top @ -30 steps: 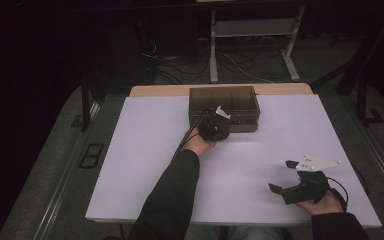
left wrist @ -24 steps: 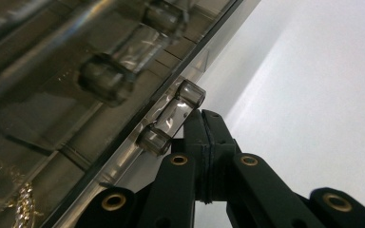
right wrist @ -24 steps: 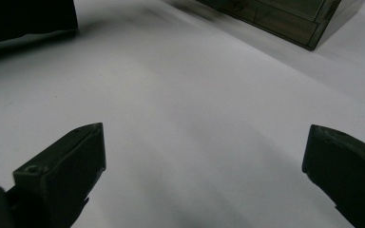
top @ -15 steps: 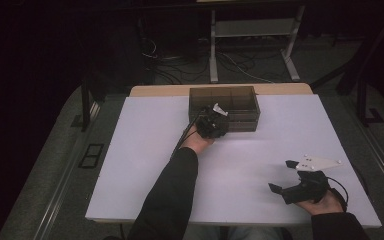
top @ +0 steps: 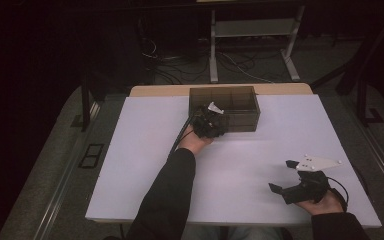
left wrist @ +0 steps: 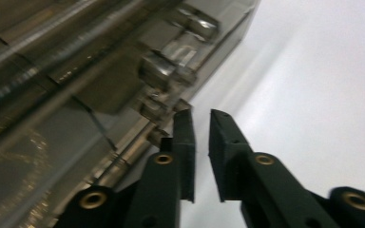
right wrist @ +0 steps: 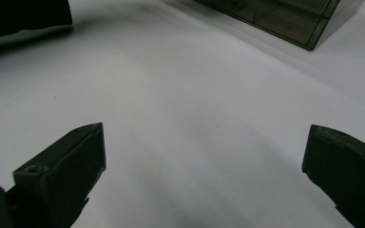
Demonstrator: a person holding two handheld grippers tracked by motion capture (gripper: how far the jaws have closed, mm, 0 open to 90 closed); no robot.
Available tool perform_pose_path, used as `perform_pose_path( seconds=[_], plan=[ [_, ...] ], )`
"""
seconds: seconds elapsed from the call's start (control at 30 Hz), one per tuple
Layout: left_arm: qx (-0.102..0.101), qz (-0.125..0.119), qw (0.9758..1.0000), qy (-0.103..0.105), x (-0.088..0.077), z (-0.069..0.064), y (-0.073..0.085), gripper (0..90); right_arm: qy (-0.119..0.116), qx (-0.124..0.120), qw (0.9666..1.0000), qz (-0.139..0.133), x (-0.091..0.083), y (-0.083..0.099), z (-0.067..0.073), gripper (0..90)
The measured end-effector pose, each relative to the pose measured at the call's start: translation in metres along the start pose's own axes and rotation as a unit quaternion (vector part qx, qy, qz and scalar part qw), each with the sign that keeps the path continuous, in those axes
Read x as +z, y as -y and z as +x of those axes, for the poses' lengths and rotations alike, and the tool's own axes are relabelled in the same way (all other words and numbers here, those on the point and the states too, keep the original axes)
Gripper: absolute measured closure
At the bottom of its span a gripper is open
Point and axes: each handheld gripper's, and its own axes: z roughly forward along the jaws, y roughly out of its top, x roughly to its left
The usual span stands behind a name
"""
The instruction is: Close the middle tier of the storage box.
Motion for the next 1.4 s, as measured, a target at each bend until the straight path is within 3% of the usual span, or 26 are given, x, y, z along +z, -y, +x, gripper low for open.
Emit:
perform_pose_path(
  seconds=[0.07,0.33,0.43,0.6,0.8,1.03,1.4],
  plan=[
    [-0.005,-0.004,1.0,-0.001,-0.004,-0.004,0.002,70.7,0.001,0.0,1.0,0.001,0.0,0.0,0.0,0.0],
    [-0.002,-0.032,0.9989,0.033,-0.026,-0.011,0.008,42.4,0.002,0.0,1.0,-0.001,0.0,-0.001,0.0,0.0],
    [0.005,-0.04,0.9984,0.038,-0.035,-0.012,0.01,36.2,0.001,-0.002,1.0,0.0,0.001,-0.001,0.001,0.0],
    [-0.006,-0.055,0.9968,0.057,-0.046,-0.012,0.015,24.3,0.0,-0.002,1.0,0.001,0.001,-0.001,0.002,0.0],
    [-0.005,-0.057,0.9968,0.056,-0.055,-0.016,0.018,0.0,0.001,-0.004,1.0,0.001,0.001,-0.002,0.003,0.0],
    [0.0,-0.063,0.9965,0.055,-0.067,-0.02,0.027,0.0,0.001,-0.003,1.0,0.001,0.001,-0.001,0.003,0.0],
    [0.008,-0.083,0.9961,0.03,-0.09,-0.023,0.048,0.0,0.002,-0.004,1.0,0.001,0.001,-0.002,0.003,0.0]
  ],
)
